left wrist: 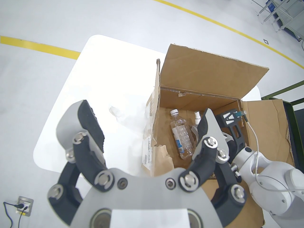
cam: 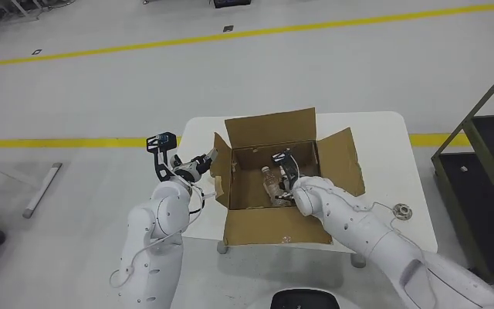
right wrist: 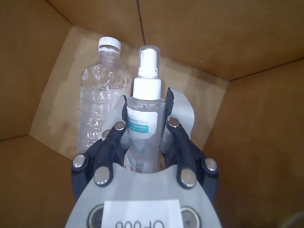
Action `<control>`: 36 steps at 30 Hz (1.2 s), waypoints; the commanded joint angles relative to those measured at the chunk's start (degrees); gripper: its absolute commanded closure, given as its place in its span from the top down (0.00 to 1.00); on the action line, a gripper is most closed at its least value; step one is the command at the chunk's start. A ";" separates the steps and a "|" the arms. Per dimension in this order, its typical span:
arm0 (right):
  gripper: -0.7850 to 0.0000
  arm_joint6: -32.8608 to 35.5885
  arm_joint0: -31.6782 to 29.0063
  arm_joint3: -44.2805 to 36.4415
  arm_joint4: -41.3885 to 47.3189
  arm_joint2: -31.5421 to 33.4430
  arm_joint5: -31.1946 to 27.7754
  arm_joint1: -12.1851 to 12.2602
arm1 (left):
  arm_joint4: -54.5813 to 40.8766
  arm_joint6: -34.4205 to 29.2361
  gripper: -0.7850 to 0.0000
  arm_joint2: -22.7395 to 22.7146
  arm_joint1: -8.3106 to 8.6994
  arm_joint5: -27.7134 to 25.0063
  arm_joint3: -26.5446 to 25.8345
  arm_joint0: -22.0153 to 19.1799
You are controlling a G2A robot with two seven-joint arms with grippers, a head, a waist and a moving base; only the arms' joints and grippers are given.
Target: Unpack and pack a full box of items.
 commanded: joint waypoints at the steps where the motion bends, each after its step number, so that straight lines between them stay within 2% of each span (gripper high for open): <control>1: 0.00 0.13 1.16 2.78 0.64 -0.83 -0.89 -1.20 | 0.00 0.00 1.00 0.00 0.00 0.00 0.00 0.00; 9: 0.00 0.05 5.51 11.93 4.87 -2.35 -6.68 -6.14 | 0.00 0.00 1.00 0.00 0.00 0.00 0.00 0.00; 17: 0.00 -0.65 8.00 16.71 7.50 -2.36 -11.17 -9.22 | 0.00 0.00 1.00 0.00 0.00 0.00 0.00 0.00; 22: 0.00 -2.44 9.29 17.37 6.81 -2.89 -11.77 -10.91 | 0.00 0.00 1.00 0.00 0.00 0.00 0.00 0.00; 25: 0.00 -4.23 9.80 17.32 5.13 -3.44 -10.77 -11.69 | 0.00 0.00 1.00 0.00 0.00 0.00 0.00 0.00; 29: 0.00 -6.40 9.82 18.12 2.10 -4.10 -6.28 -12.34 | 0.00 0.00 1.00 0.00 0.00 0.00 0.00 0.00; 36: 0.00 -5.79 9.04 21.50 0.58 -3.85 -2.43 -13.04 | 0.00 0.00 1.00 0.00 0.00 0.00 0.00 0.00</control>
